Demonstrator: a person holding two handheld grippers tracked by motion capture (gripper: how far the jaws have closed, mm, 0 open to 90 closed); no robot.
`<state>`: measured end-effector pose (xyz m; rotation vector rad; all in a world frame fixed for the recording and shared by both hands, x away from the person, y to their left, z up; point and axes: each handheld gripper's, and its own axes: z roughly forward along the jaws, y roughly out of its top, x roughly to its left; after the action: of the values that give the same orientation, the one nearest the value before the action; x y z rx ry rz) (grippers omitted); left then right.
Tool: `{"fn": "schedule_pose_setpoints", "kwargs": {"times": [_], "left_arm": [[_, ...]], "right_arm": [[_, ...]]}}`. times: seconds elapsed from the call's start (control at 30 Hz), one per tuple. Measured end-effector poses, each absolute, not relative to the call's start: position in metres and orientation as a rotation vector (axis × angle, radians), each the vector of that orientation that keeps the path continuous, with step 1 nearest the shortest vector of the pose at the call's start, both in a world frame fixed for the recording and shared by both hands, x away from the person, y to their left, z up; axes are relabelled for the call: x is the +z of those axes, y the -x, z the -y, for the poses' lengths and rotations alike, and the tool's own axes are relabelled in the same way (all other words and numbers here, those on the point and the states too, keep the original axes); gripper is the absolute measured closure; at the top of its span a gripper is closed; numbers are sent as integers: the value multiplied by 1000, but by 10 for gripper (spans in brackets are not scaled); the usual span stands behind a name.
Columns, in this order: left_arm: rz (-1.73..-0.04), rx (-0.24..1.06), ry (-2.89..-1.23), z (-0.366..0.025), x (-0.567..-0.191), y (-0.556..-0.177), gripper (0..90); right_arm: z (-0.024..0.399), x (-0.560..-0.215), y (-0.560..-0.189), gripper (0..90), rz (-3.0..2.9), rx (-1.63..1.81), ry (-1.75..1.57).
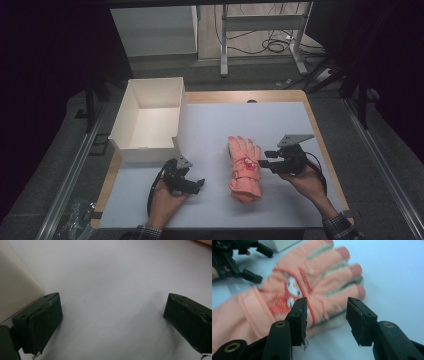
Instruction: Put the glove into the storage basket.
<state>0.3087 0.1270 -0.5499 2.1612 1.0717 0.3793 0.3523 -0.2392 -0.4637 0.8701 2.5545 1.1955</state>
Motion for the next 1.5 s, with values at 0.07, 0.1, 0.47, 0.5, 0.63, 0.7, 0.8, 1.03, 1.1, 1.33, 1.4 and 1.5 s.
{"fn": "schedule_pose_setpoints", "kwargs": {"times": [0.07,0.1,0.47,0.5,0.63,0.7,0.8,1.03,1.1,1.33,1.4,1.5], "left_arm": [[-1072,379,-2161,-127,-550,-309,19],[-1069,379,-2165,-127,-550,-309,19],[-1069,379,-2165,-127,-550,-309,19],[-1069,379,-2165,-127,-550,-309,19],[-1070,379,-2165,-127,-550,-309,19],[-1069,379,-2165,-127,-550,-309,19],[-1069,379,-2165,-127,-550,-309,19],[-1069,379,-2165,-127,-550,-309,19],[-1069,379,-2164,-127,-550,-309,19],[-1070,379,-2164,-127,-550,-309,19],[-1069,380,-2165,-127,-550,-309,19],[-1068,380,-2166,-127,-550,-309,18]], "right_arm": [[245,-470,-348,560,-2550,1187,-888],[247,-474,-345,585,-2553,1183,-894],[252,-518,-315,879,-2649,1145,-897],[252,-521,-313,884,-2655,1151,-895],[247,-528,-305,886,-2666,1185,-879],[244,-529,-303,886,-2668,1206,-877],[238,-530,-302,885,-2670,1216,-873],[224,-531,-301,879,-2684,1230,-844],[219,-532,-301,876,-2688,1235,-834],[201,-533,-302,871,-2698,1235,-804],[196,-533,-302,872,-2700,1230,-793],[189,-533,-303,872,-2702,1226,-782]]}}
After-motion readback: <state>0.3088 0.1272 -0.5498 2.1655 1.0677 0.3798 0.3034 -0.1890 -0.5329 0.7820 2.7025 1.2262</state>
